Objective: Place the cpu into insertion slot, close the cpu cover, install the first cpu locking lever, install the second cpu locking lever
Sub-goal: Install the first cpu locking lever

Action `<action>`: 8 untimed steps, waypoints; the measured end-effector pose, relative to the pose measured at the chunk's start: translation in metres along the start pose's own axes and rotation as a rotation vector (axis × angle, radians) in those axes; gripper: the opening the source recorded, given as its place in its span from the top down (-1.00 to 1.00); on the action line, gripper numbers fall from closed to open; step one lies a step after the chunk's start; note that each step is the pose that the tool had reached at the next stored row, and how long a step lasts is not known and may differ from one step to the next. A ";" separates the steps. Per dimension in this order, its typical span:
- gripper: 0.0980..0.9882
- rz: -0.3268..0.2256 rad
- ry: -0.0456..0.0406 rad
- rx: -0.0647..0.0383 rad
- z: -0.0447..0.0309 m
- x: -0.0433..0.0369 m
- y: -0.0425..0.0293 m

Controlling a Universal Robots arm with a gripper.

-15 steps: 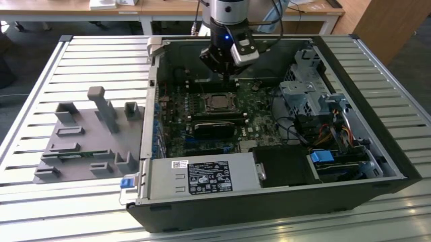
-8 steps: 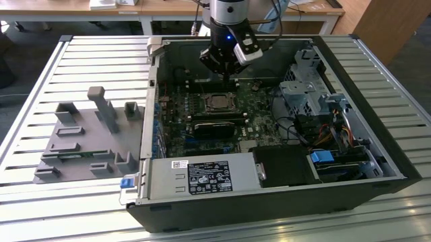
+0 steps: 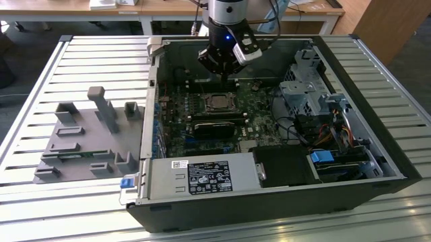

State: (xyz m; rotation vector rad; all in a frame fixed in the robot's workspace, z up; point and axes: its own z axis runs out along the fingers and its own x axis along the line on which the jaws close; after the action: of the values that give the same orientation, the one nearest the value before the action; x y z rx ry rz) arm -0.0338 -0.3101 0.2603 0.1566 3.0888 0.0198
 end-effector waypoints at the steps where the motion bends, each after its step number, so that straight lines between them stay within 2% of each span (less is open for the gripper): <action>1: 0.98 -0.001 0.0008 0.000 0.0000 0.0003 0.0000; 4: 0.98 -0.004 0.0011 0.000 -0.0002 0.0028 -0.0007; 8: 0.98 -0.005 0.0011 0.000 -0.0004 0.0100 -0.0019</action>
State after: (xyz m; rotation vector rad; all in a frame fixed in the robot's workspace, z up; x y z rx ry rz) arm -0.0440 -0.3110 0.2602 0.1485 3.0902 0.0200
